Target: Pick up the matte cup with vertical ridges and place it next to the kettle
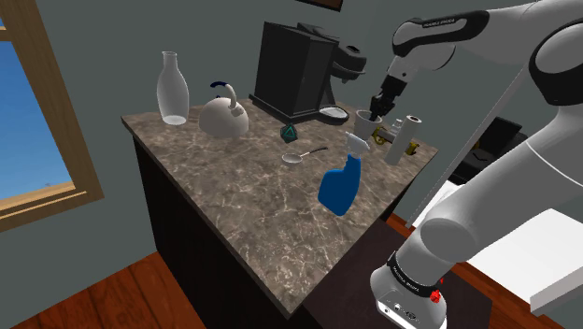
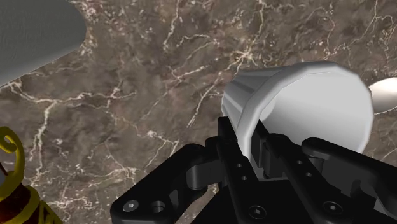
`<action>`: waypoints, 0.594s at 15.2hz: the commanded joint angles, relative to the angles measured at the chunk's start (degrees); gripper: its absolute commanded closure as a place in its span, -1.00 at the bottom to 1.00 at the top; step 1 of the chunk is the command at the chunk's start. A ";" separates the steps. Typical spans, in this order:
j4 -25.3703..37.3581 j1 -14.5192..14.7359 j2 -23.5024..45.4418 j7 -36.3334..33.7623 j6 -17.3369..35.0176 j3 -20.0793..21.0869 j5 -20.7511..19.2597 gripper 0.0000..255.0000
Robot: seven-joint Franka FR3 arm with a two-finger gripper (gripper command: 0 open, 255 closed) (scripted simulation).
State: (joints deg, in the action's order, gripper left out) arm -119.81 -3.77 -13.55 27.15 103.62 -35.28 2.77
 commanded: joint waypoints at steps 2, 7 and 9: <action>2.01 0.06 -0.30 -0.48 -2.25 0.25 -0.12 1.00; 5.63 0.18 -0.55 -1.10 -6.03 0.54 -0.19 1.00; 7.16 0.24 -0.55 -1.31 -7.55 0.63 -0.17 1.00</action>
State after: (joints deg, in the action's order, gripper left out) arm -113.49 -3.52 -14.14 25.83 96.89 -34.62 2.59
